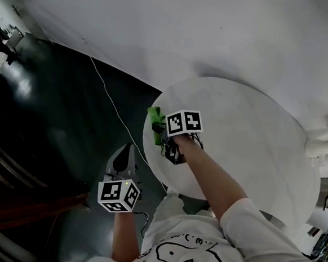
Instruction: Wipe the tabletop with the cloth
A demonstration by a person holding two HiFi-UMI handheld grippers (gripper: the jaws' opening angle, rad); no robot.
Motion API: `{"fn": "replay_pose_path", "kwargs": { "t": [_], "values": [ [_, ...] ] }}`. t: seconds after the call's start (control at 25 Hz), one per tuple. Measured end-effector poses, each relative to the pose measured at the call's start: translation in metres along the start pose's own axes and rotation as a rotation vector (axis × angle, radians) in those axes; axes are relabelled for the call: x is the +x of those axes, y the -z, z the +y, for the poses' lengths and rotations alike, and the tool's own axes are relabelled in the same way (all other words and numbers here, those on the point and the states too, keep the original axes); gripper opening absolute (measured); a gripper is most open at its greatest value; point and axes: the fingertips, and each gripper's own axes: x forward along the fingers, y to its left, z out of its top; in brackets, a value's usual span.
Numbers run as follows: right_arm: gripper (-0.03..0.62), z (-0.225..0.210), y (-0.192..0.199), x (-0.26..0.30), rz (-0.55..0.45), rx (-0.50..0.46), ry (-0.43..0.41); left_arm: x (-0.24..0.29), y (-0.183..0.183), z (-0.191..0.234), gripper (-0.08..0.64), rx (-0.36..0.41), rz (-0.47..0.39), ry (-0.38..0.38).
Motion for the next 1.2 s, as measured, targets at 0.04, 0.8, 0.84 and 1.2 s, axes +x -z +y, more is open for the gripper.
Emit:
{"fn": "replay_pose_path", "kwargs": {
  "t": [0.04,0.8,0.84,1.2],
  "values": [
    [0.041,0.003,0.001,-0.005,-0.011,-0.004,-0.019,0.000,-0.001,-0.002,0.020,0.000,0.000,-0.001],
    [0.043,0.006,-0.010,-0.176,-0.269,-0.121,-0.135,0.013,-0.019,-0.125,0.020,0.050,-0.044,0.132],
    [0.043,0.006,-0.011,-0.184,-0.288,-0.133,-0.136,0.013,-0.021,-0.131,0.020,0.056,-0.048,0.139],
    [0.043,0.006,-0.003,-0.259,-0.421,-0.277,-0.118,0.013,-0.030,-0.189,0.021,0.092,-0.066,0.197]
  ]
}}
